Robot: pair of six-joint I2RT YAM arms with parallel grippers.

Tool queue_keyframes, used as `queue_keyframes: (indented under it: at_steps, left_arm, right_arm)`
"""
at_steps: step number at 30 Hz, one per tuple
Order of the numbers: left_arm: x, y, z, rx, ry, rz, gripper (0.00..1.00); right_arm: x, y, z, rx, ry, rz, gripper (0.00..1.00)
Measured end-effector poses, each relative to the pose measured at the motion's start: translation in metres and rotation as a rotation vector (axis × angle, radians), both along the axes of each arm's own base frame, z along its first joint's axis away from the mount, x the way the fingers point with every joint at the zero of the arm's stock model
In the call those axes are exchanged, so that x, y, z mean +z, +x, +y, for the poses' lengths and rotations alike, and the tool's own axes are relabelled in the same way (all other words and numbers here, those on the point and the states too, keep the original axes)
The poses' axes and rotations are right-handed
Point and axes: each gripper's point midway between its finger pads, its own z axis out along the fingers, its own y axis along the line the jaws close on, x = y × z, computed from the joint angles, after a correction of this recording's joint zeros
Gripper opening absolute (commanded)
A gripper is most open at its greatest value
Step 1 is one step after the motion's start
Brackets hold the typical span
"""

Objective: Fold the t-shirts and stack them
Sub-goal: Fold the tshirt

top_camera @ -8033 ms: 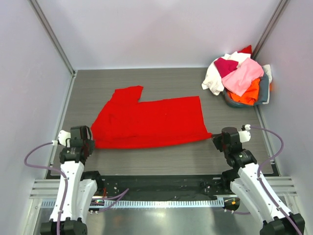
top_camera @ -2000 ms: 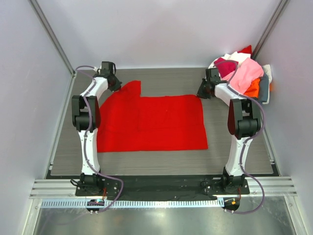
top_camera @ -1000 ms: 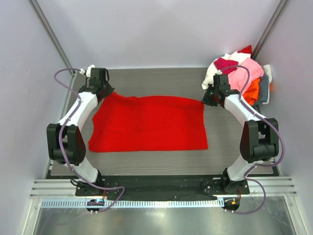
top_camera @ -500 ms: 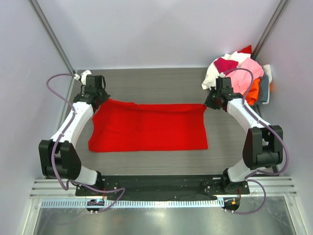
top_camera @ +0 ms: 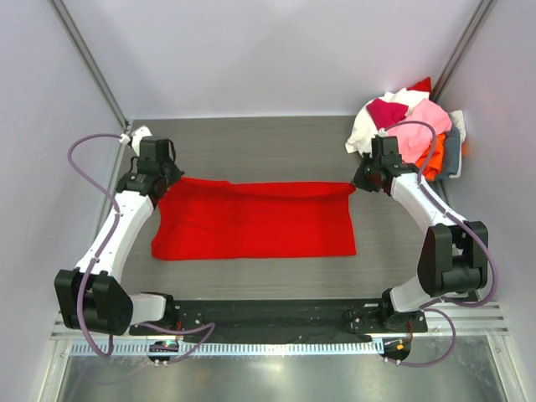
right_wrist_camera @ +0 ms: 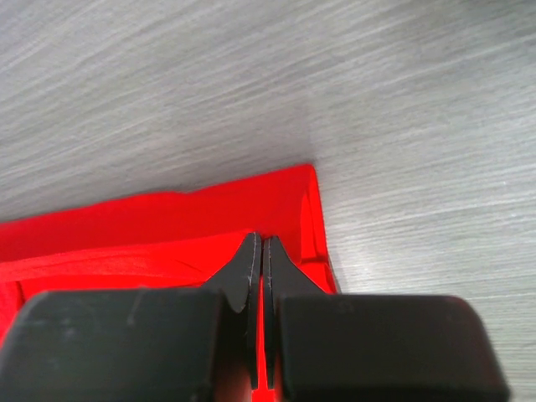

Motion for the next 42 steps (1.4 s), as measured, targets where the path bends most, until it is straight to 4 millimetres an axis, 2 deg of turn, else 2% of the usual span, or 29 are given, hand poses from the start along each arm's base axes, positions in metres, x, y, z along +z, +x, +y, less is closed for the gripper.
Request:
queue_keyframes:
  at_steps: [8,18,23,24,25,26,29,31,34,36,37,41,42]
  left_arm:
    - [-0.023,-0.022,0.002,-0.002,0.009,0.064,0.01]
    - [-0.066,-0.067,0.006,0.018,-0.006,0.140,0.00]
    - [-0.068,-0.082,0.008,0.032,-0.023,0.129,0.00]
    - [-0.068,-0.084,0.008,0.033,-0.025,0.124,0.00]
    - [-0.068,-0.085,0.008,0.035,-0.027,0.123,0.00]
    - [-0.069,-0.086,0.008,0.037,-0.029,0.124,0.00]
    - [-0.077,-0.091,0.008,0.045,-0.040,0.141,0.01]
    - [-0.085,-0.096,0.007,0.044,-0.047,0.161,0.08]
    - [-0.090,-0.104,0.006,0.042,-0.061,0.165,0.16]
    - [-0.085,-0.110,0.005,0.045,-0.074,0.137,0.27]
    - [-0.080,-0.112,0.006,0.045,-0.080,0.113,0.27]
    - [-0.061,-0.115,0.006,0.047,-0.098,0.032,0.27]
    - [-0.060,-0.116,0.006,0.049,-0.099,0.032,0.32]
  right_arm:
    - [-0.013,-0.016,-0.003,-0.008,-0.010,0.034,0.01]
    - [-0.035,-0.049,-0.011,-0.078,0.002,0.024,0.01]
    - [-0.057,-0.069,-0.010,-0.112,0.034,0.035,0.01]
    - [-0.062,-0.073,-0.010,-0.119,0.042,0.035,0.04]
    - [-0.065,-0.076,-0.010,-0.126,0.048,0.038,0.13]
    - [-0.070,-0.081,-0.010,-0.139,0.057,0.041,0.32]
    - [-0.076,-0.093,-0.013,-0.171,0.069,0.029,0.53]
    - [-0.073,-0.099,-0.015,-0.186,0.074,-0.005,0.57]
    - [-0.058,-0.098,-0.017,-0.197,0.081,-0.078,0.57]
    - [-0.047,-0.092,-0.017,-0.198,0.089,-0.128,0.55]
    - [-0.043,-0.090,-0.017,-0.196,0.090,-0.143,0.50]
    - [-0.043,-0.085,-0.006,-0.156,0.097,-0.133,0.45]
    - [-0.043,-0.083,-0.001,-0.137,0.097,-0.124,0.45]
